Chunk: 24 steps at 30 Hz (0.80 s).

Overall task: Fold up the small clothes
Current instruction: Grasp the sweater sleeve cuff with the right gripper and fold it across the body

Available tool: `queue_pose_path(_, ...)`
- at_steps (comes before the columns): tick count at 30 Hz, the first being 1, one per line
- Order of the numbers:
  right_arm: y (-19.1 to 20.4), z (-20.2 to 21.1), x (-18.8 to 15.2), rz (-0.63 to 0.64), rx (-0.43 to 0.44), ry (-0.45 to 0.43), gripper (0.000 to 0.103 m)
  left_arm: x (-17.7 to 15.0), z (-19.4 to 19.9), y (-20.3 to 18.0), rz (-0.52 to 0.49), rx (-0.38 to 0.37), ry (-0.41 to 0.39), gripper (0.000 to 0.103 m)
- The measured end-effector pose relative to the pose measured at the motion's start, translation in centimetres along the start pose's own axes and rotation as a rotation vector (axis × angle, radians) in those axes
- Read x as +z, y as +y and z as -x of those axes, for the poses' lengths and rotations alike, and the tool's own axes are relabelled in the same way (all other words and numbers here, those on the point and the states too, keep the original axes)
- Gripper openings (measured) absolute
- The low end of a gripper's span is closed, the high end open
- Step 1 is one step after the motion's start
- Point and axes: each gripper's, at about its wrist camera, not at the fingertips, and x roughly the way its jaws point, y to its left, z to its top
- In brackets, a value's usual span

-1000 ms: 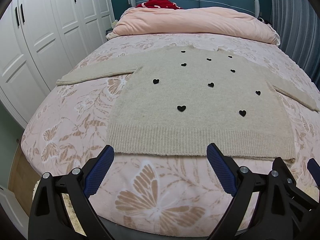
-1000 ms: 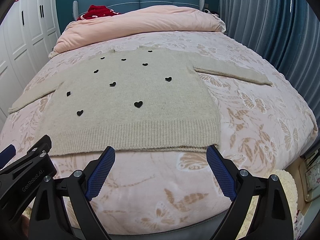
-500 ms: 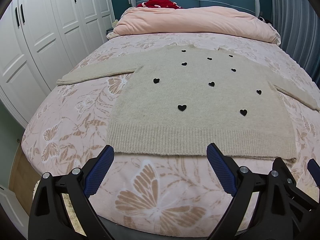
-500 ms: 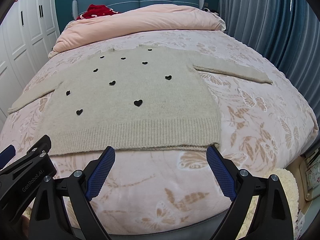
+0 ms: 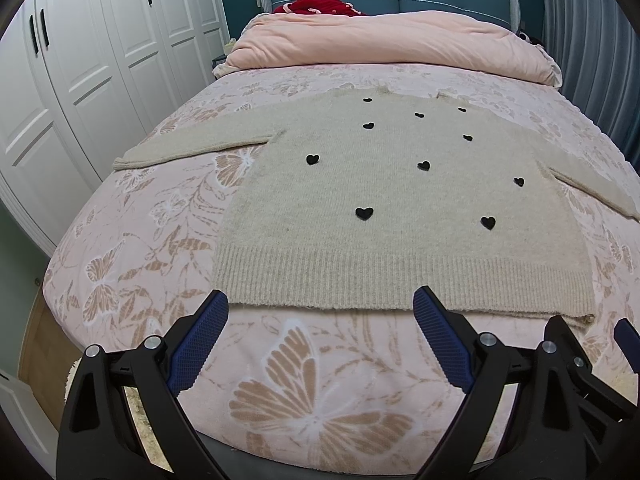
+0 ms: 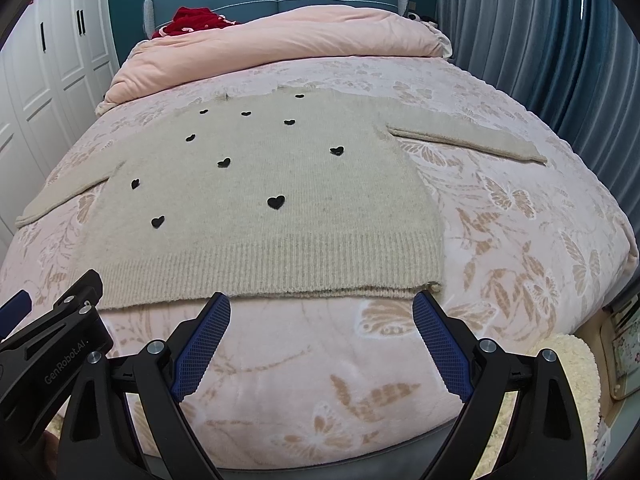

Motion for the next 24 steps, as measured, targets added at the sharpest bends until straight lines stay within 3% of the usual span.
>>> queue_pose_path(5, -2.3, -1.8, 1.5, 0.006, 0.136, -0.004, 0.091, 0.3, -1.2, 0.7, 0.018, -0.063, 0.023, 0.098)
queue_pose_path(9, -10.4, -6.5, 5.9, -0.169, 0.137, 0.01, 0.092, 1.8, -3.4, 1.1, 0.05, -0.104, 0.026, 0.098)
queue_pose_path(12, -18.6, -11.5, 10.0, -0.337, 0.068, 0.013, 0.092, 3.3, -5.5, 0.8, 0.072, -0.116, 0.036, 0.098)
queue_pose_path(14, -23.2, -14.6, 12.7, -0.391, -0.03, 0.005, 0.092, 4.2, -7.2, 0.3, 0.082, -0.115, 0.048, 0.098)
queue_pose_path(17, -29.4, -19.3, 16.4, -0.469, -0.083, 0.009, 0.092, 5.7, -9.3, -0.7, 0.079, -0.095, 0.059, 0.098)
queue_pose_path(21, -36.6, -24.1, 19.4, -0.611, -0.172, 0.028, 0.092, 7.2, -11.3, -2.2, 0.072, -0.096, 0.071, 0.098)
queue_pose_path(24, -40.4, -26.5, 20.3, -0.721, -0.181, 0.042, 0.092, 7.6, -12.4, -3.1, 0.062, -0.1, 0.083, 0.098)
